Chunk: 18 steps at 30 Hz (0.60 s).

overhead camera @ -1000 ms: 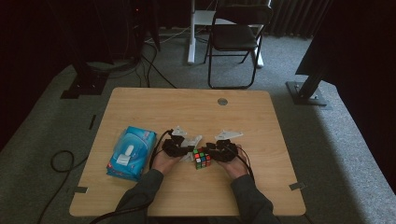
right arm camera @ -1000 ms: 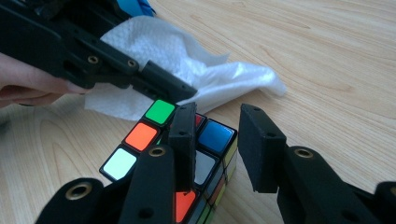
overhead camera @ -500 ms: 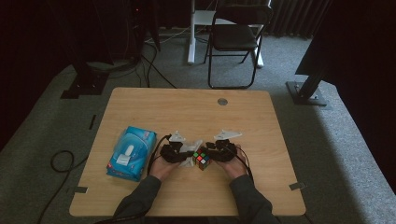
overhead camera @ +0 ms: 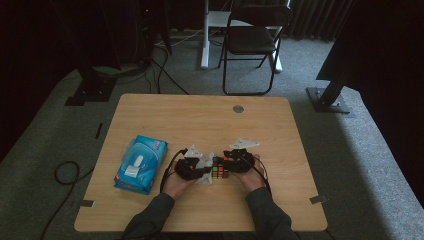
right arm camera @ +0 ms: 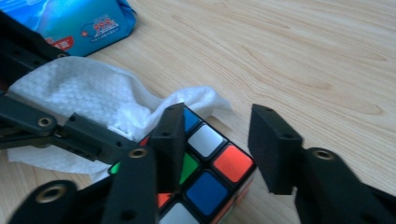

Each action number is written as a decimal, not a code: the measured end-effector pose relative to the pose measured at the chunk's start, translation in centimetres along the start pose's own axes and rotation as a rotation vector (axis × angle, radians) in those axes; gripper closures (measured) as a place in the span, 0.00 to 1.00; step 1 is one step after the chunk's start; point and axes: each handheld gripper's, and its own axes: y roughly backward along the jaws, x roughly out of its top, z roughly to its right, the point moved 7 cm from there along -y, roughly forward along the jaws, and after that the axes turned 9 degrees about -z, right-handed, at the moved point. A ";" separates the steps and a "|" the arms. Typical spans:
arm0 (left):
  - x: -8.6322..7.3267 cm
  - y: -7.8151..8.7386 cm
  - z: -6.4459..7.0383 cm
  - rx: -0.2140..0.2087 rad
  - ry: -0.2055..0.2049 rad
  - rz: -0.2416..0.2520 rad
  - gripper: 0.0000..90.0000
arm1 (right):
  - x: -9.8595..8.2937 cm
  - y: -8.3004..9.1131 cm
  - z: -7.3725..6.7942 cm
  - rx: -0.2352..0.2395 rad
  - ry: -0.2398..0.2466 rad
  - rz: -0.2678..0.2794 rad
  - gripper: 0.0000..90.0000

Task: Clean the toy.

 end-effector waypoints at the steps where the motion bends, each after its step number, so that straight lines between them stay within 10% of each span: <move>1: 0.0 0.0 0.0 0.001 0.002 0.001 0.90 | 0.0 0.0 0.1 0.001 -0.005 -0.002 0.61; 18: 0.1 0.2 -0.2 0.010 0.005 0.005 0.90 | -0.6 1.9 1.1 -0.034 -0.044 -0.031 0.68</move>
